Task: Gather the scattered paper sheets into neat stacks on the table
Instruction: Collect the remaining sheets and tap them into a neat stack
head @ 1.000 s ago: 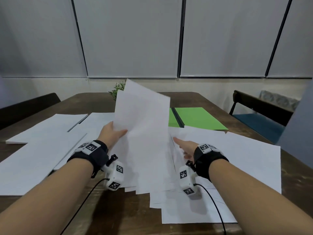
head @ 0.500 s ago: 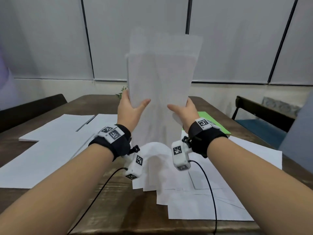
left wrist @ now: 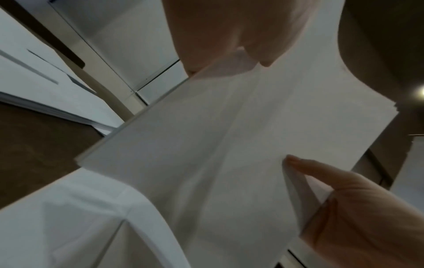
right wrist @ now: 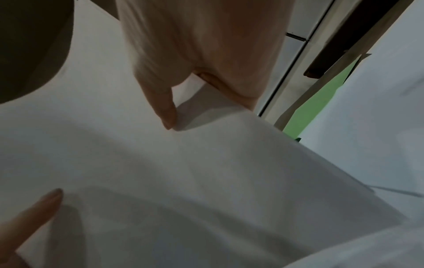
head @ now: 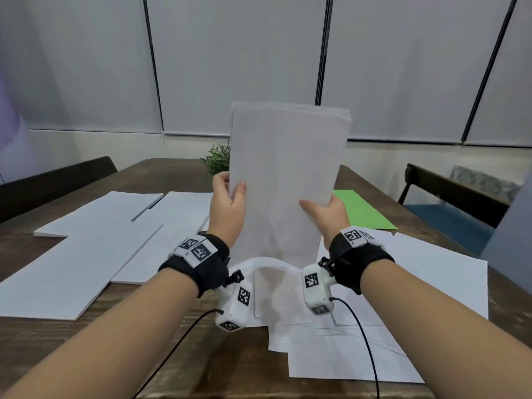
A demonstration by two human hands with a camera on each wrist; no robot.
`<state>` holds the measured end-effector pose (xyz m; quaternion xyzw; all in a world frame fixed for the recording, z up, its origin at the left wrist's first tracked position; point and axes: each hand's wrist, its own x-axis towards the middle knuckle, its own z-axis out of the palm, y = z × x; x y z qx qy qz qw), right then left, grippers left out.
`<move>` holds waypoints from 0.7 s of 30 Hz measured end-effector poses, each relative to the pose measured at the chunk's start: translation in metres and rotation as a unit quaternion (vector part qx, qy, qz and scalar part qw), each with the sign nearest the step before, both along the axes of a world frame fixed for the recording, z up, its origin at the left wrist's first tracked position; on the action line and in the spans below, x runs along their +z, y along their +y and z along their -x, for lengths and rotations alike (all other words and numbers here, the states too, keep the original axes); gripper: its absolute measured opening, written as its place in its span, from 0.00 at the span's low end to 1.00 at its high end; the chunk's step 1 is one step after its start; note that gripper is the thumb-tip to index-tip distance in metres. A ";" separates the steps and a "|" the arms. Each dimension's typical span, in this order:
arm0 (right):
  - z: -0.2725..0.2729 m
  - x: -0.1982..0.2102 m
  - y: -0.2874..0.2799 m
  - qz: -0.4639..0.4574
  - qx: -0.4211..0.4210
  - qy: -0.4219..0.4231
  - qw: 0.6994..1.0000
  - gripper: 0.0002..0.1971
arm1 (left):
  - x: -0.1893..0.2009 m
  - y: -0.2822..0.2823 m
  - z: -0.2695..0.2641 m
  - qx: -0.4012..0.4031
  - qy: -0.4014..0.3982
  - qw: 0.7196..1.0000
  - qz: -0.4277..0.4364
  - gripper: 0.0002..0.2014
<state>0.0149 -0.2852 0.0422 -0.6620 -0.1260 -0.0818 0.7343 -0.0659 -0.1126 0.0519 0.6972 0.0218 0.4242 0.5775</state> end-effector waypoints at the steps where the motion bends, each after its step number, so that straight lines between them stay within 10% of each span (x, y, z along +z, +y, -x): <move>1: 0.000 0.001 0.000 -0.011 0.008 -0.003 1.000 0.12 | 0.000 -0.001 0.000 -0.002 -0.010 1.000 0.013 0.11; 14: -0.011 -0.024 -0.038 0.152 -0.011 0.060 0.987 0.20 | -0.029 0.006 -0.013 -0.096 0.220 0.969 0.056 0.16; 21: -0.018 -0.060 -0.131 0.490 -0.060 0.252 0.833 0.51 | -0.080 -0.009 -0.031 -0.075 0.504 0.860 0.034 0.18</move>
